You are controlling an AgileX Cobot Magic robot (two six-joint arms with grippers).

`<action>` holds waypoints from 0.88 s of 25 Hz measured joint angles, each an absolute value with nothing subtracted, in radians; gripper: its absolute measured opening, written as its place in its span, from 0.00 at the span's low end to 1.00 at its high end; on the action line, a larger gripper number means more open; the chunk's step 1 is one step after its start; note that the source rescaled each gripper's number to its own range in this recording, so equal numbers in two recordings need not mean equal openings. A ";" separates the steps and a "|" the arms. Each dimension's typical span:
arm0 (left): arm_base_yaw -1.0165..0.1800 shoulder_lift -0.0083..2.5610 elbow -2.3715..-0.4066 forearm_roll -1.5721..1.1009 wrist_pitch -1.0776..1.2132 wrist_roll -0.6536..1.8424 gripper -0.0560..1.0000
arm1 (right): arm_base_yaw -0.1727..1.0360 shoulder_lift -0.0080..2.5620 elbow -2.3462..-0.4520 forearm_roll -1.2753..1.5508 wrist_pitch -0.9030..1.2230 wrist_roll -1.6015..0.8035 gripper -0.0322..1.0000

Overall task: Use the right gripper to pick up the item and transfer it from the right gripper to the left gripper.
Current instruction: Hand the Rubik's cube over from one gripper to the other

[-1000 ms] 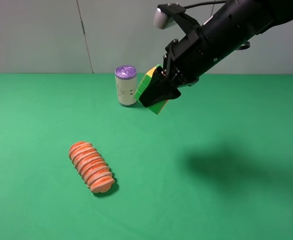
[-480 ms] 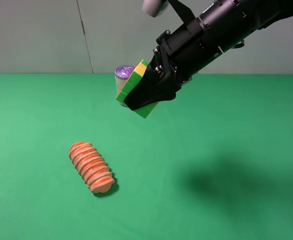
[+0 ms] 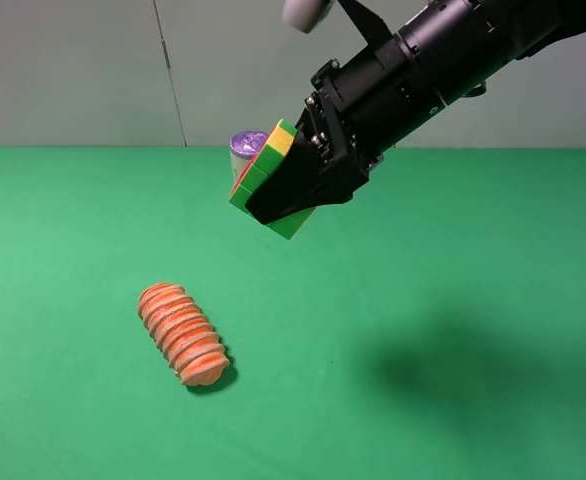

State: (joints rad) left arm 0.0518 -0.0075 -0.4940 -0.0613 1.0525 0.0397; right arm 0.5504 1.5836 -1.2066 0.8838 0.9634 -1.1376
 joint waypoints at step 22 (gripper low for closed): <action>0.052 -0.007 -0.494 -0.061 1.053 0.040 0.91 | 0.425 1.399 -0.960 0.997 0.954 -1.222 0.05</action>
State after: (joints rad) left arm 0.0518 -0.0075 -0.4940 -0.0613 1.0525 0.0397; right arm 0.4251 1.3985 -0.9597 0.9975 0.9539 -1.2221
